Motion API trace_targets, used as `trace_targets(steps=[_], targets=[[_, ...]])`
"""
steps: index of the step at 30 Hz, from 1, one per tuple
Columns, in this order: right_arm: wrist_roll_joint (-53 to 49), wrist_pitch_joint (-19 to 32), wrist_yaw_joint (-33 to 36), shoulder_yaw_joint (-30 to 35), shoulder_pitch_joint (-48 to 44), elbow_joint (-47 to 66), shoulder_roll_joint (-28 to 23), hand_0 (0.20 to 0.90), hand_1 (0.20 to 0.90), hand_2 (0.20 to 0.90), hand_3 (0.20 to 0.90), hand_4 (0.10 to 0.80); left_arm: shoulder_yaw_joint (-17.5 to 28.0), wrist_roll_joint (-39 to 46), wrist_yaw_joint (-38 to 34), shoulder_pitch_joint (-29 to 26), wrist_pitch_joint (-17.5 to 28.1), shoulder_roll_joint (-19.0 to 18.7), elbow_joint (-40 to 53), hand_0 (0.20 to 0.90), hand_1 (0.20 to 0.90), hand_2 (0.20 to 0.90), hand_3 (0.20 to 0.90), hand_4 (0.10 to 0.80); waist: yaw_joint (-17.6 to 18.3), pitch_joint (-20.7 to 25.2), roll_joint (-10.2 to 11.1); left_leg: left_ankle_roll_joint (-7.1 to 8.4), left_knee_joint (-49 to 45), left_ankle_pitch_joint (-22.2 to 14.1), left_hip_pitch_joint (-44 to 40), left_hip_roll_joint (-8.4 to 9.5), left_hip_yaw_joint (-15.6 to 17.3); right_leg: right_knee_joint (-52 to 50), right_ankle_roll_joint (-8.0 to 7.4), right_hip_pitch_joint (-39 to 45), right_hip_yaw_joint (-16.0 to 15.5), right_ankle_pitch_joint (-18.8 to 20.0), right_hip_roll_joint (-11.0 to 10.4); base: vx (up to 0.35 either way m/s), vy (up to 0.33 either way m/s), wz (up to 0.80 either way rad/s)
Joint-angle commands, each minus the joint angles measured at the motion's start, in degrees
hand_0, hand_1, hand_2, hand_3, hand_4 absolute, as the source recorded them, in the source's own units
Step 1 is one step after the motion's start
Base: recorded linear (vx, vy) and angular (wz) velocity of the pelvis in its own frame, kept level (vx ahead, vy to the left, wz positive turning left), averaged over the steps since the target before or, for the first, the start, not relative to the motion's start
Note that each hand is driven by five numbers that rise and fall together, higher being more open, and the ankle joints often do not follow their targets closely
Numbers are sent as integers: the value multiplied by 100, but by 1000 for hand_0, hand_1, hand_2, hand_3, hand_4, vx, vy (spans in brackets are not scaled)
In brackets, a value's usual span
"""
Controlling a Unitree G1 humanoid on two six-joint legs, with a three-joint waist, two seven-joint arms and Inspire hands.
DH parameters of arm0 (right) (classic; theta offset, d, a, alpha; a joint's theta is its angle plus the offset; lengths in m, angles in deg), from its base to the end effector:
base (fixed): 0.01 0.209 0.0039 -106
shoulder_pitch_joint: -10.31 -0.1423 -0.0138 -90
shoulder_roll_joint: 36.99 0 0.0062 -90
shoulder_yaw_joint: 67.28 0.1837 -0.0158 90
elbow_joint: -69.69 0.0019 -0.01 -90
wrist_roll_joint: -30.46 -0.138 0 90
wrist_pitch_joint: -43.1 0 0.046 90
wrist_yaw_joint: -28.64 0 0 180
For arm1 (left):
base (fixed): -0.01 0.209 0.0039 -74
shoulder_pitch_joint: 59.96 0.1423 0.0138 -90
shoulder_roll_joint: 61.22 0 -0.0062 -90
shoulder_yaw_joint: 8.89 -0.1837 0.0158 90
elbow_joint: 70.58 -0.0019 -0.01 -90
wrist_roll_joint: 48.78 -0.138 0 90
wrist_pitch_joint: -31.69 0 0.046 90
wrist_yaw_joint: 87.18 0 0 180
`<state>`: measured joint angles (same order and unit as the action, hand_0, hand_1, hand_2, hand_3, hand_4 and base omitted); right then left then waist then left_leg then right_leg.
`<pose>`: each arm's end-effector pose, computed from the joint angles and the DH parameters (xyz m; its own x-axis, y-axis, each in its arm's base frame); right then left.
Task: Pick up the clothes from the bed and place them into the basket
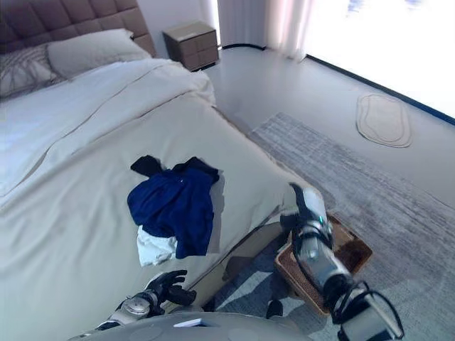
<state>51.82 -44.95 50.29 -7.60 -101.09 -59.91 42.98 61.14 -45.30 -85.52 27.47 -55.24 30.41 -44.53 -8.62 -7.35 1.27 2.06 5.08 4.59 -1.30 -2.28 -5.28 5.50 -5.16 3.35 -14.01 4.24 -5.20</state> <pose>0.2468 -0.1936 -0.0038 0.9907 0.0074 -0.1355 -0.1231 0.4698 -0.8742 0.1053 0.2050 -0.1079 0.4882 0.0259 -0.8723 0.3062 0.9309 0.1990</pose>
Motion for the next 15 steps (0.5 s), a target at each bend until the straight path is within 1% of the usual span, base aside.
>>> trace_targets(steps=[1, 3, 6, 8, 10, 12, 14, 15], targets=[[364, 277, -245, -308, -1425, 420, 169, 900, 900, 900, 900, 800, -450, 57, 11, -122, -42, -239, -248, 900, 900, 900, 900, 800, -498, -712, 399, -323, -468, -642, 110, 390, -50, -571, 12, -88, -15, -267, -194, -52, -44, 59], [394, 215, -270, -469, -1792, 248, 259, 900, 900, 900, 900, 800, -486, 156, -41, -227, 33, -318, -191, 900, 900, 900, 900, 800, -685, -874, 458, -312, -501, -583, 301, 405, -224, -588, 12, -164, -104, -248, -197, -16, -33, 52], [420, 110, 15, -598, -2298, -82, 391, 900, 900, 900, 900, 800, -476, 226, -71, -397, 71, -489, 15, 900, 900, 900, 900, 800, -1009, -1148, 577, -304, -613, -497, 691, 451, -430, -579, -24, -281, -288, -180, -217, -23, -76, 54], [375, 36, 281, -595, -2656, -445, 492, 900, 900, 900, 900, 800, -455, 252, -122, -508, 33, -614, 149, 900, 900, 900, 900, 800, -1243, -1340, 646, -296, -730, -467, 977, 485, -566, -595, -72, -387, -454, -106, -272, 14, -46, 60], [313, 18, 381, -604, -2815, -625, 538, 900, 900, 900, 900, 800, -444, 241, -134, -536, 48, -663, 162, 900, 900, 900, 900, 800, -1331, -1424, 673, -295, -797, -471, 1090, 501, -620, -607, -81, -424, -512, -85, -292, 26, -10, 54], [138, -99, 431, -578, -3185, -1066, 652, 900, 900, 900, 900, 800, -410, 337, -169, -562, 131, -784, 159, 900, 900, 900, 900, 800, -1551, -1618, 707, -287, -960, -470, 1348, 544, -700, -643, -92, -485, -627, -26, -344, 56, 23, 42], [-31, -191, 332, -503, -3436, -1442, 675, 900, 900, 900, 900, 800, -356, 351, -135, -590, 210, -889, 163, 900, 900, 900, 900, 800, -1700, -1770, 726, -284, -1085, -472, 1555, 570, -739, -714, -100, -566, -712, 12, -396, 45, 26, 20], [-178, -257, 284, -490, -3538, -1597, 672, 900, 900, 900, 900, 800, -342, 373, -124, -607, 229, -939, 192, 900, 900, 900, 900, 800, -1782, -1860, 717, -270, -1141, -501, 1624, 554, -738, -769, -106, -594, -738, -4, -398, 14, 24, 17]])
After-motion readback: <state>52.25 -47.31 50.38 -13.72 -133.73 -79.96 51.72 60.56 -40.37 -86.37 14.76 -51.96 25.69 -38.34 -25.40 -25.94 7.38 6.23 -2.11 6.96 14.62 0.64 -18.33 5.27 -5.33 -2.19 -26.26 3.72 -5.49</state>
